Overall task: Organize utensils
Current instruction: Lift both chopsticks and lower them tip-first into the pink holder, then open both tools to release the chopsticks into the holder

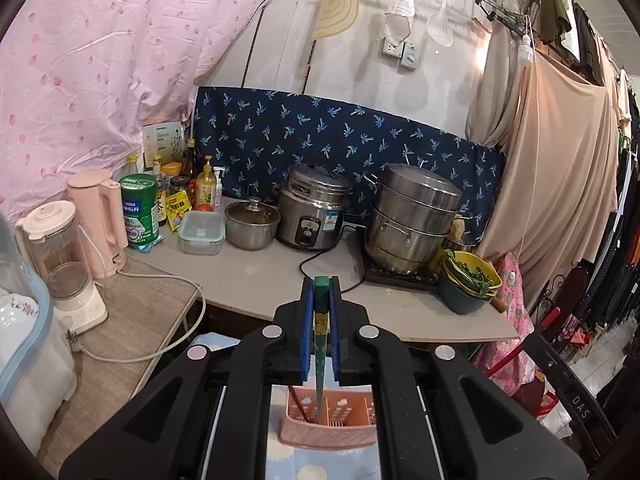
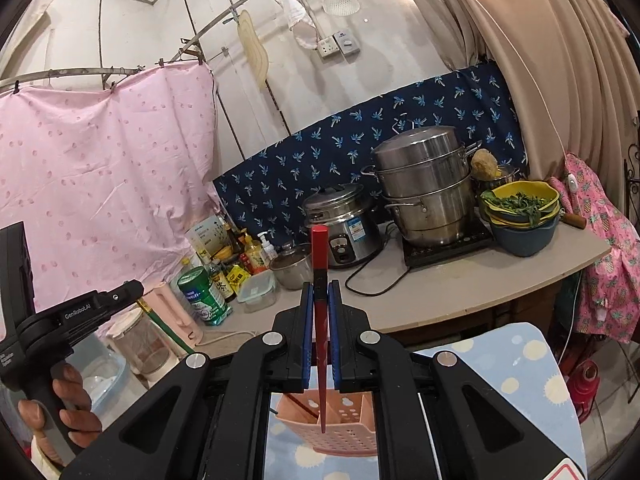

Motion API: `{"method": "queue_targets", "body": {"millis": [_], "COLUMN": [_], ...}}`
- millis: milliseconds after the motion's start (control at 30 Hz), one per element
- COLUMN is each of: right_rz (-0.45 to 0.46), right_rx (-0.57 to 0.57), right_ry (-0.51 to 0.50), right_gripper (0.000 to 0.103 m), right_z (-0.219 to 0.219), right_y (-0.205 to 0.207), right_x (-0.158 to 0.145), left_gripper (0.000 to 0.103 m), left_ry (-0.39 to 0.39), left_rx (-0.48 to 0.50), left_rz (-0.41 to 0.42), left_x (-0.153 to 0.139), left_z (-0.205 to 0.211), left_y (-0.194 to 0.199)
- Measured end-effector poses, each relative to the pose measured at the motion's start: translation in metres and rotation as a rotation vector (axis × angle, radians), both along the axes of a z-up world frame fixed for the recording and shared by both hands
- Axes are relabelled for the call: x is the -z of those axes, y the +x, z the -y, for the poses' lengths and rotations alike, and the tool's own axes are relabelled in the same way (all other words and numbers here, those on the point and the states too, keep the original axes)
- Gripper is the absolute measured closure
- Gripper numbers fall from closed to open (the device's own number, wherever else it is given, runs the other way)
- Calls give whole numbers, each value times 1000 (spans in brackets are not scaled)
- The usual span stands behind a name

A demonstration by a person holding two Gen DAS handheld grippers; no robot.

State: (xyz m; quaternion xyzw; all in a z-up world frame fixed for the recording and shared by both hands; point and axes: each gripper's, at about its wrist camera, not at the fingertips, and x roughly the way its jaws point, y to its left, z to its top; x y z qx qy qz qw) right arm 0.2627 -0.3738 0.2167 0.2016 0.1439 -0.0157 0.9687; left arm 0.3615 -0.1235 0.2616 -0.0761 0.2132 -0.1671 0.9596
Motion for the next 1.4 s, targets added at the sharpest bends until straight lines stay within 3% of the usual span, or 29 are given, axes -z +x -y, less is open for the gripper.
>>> {"method": "queue_targets", "body": {"millis": [400,733,800,867,900,1000,1167,1400], "right_rz": [-122,-213,-212,-204,-199,-185,-181,-230], "right_rx": [-3,-2,9,13,17,19,12,1], "right_ry": [-8,-19,-19,-9,-5,0,4,-41], "right_gripper": [96,94,87,83,80,76,71,69], "right_z": [-4,-7,-6,-4,-3,-2,-7,-19], "right_y": [55,63,59,53,49,37,9,-43], "right_x": [64,108,108,106,104,100,98,115], "left_gripper": [96,95,91,71,68,65,52,44], "left_ry": [61,100,110,117,119,124,127,167], "left_rx": [-1,-6,-8,-12,-15,-17,-23,-44], "left_rz": [-88,-172,-170,-170,-166,-162,-160,-173], "left_x": [62,107,110,111,111,111,112,122], "left_z": [22,24,24,23,22,19,14,2], "left_y": [42,51,49,46,42,33,11,-32]}}
